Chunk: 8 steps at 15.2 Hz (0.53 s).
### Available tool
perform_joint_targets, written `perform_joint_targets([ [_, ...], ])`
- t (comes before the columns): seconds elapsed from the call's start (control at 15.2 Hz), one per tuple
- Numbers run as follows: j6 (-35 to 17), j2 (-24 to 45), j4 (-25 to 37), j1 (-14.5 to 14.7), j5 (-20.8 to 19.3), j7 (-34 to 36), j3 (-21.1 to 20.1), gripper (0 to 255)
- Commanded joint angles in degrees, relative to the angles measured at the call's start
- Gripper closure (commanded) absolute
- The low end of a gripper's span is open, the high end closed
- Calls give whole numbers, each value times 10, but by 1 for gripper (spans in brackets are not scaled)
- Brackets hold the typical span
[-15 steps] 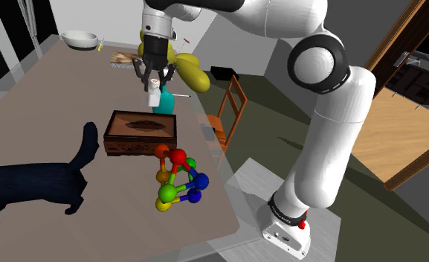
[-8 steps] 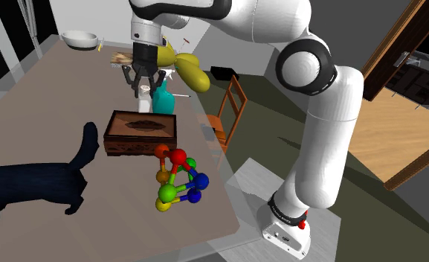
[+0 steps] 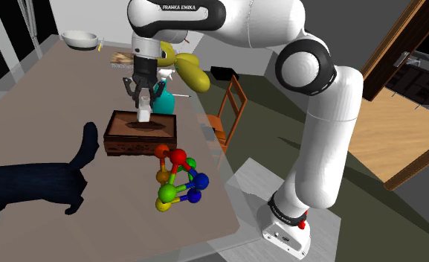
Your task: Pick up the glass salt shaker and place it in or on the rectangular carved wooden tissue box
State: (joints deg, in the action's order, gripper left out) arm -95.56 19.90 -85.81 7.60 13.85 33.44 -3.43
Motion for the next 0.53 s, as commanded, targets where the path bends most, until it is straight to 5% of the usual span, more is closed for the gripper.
perform_joint_targets([
  [0.0, -14, 1, -12, 1, 0, -2, 0, 255],
  [0.46, -29, 4, -25, 1, 1, -5, 0, 255],
])
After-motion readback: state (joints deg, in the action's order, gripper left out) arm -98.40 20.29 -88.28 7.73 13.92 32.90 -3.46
